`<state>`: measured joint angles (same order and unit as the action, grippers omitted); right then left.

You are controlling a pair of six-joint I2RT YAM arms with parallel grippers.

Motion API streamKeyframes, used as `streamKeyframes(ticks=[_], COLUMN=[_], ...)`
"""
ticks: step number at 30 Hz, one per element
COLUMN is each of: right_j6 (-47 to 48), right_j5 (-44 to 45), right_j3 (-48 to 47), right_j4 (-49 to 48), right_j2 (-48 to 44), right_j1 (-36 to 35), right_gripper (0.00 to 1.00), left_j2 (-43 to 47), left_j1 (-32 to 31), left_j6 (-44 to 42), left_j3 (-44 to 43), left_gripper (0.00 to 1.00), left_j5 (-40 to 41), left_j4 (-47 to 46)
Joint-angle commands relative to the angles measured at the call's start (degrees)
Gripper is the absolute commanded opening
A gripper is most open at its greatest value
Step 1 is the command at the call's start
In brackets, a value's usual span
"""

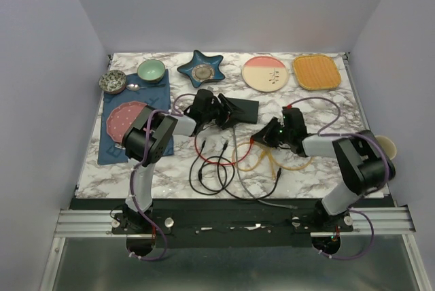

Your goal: Pull the plug from the switch port

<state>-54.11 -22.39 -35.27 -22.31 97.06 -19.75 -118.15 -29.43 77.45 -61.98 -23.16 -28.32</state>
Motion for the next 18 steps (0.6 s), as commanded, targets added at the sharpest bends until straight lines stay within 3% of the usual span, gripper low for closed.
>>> streamKeyframes(ticks=[1,5,9,10,15,18], right_j6=[4.1,5.7,7.7,7.6,7.5,6.6], right_j5=[16.7,21.1,20.5,20.5,18.1,13.1], right_j3=[3.2,5.9,1.4,0.8,-3.6,-8.8], right_j4=[12.5,13.9,17.9,17.8,15.7,12.9], right_j2=[-12.6,-18.7,-17.2,-17.6,-16.0,-11.3], right_j1=[1.4,1.7,1.7,1.7,1.7,1.6], right_gripper=[0.00,0.01,0.58,0.63,0.70,0.61], left_j2=[3.3,5.7,6.9,7.1,10.9,12.1], left_j1=[3.1,4.2,4.1,4.1,3.9,3.6], left_j6=[-1.2,-1.8,-1.7,-1.6,-2.2,-2.2], left_j3=[2.1,2.5,2.8,3.0,7.2,10.3], left_gripper=[0.70,0.70,0.71,0.72,0.74,0.72], left_j5=[2.6,2.1,0.6,0.2,0.0,0.6], left_j4=[0.2,0.2,-0.7,-0.9,-2.4,-3.7])
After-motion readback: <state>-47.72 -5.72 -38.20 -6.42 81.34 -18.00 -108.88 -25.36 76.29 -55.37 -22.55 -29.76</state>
